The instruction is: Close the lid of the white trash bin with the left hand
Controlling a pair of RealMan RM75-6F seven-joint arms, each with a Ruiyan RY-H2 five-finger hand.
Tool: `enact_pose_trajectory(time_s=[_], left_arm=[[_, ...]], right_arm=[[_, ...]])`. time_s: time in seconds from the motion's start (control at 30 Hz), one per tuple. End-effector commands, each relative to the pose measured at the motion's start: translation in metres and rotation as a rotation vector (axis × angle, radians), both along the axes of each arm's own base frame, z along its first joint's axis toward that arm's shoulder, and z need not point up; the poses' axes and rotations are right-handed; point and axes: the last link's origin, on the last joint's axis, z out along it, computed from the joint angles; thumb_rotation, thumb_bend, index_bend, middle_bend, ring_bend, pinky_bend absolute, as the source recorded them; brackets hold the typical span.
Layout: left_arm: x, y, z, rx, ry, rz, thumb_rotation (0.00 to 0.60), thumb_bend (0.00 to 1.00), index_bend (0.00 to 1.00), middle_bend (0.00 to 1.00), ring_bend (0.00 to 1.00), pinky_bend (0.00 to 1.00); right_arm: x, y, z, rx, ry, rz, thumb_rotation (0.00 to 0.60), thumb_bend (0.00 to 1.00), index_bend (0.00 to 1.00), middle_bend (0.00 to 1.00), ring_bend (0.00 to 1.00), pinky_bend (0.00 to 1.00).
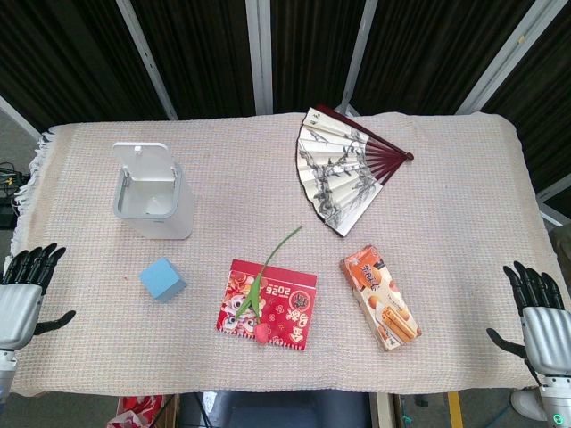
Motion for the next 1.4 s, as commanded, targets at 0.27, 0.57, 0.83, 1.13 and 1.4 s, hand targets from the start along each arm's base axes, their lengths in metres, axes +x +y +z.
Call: enact_pose_trajectory(time_s=[0.27, 0.57, 0.83, 1.13, 1.4], left_arm=[[0.001, -0.001, -0.001, -0.001, 0.001, -0.006, 0.6, 0.13, 0.0, 0.0, 0.0, 0.02], [0.001, -0.001, -0.001, -0.002, -0.004, -0.014, 0.6, 0.13, 0.0, 0.0, 0.0, 0.02], [0.003, -0.003, 0.001, 0.003, -0.004, -0.026, 0.6, 0.14, 0.0, 0.0, 0.0, 0.02], [0.022, 0.014, 0.007, 0.036, -0.009, -0.101, 0.6, 0.34, 0.0, 0.44, 0.48, 0.62], [0.053, 0.087, 0.024, 0.028, -0.045, -0.061, 0.6, 0.54, 0.0, 0.95, 0.93, 0.99]], right_arm=[[0.001, 0.001, 0.002, -0.011, -0.004, 0.009, 0.6, 0.19, 0.0, 0.0, 0.0, 0.0], [0.001, 0.001, 0.002, -0.015, -0.008, 0.013, 0.6, 0.19, 0.0, 0.0, 0.0, 0.0], [0.001, 0.003, 0.006, -0.029, -0.035, 0.009, 0.6, 0.19, 0.0, 0.0, 0.0, 0.0], [-0.001, 0.001, 0.009, -0.035, -0.059, -0.007, 0.6, 0.19, 0.0, 0.0, 0.0, 0.0], [-0.004, -0.005, 0.01, -0.038, -0.084, -0.045, 0.6, 0.19, 0.0, 0.0, 0.0, 0.0]])
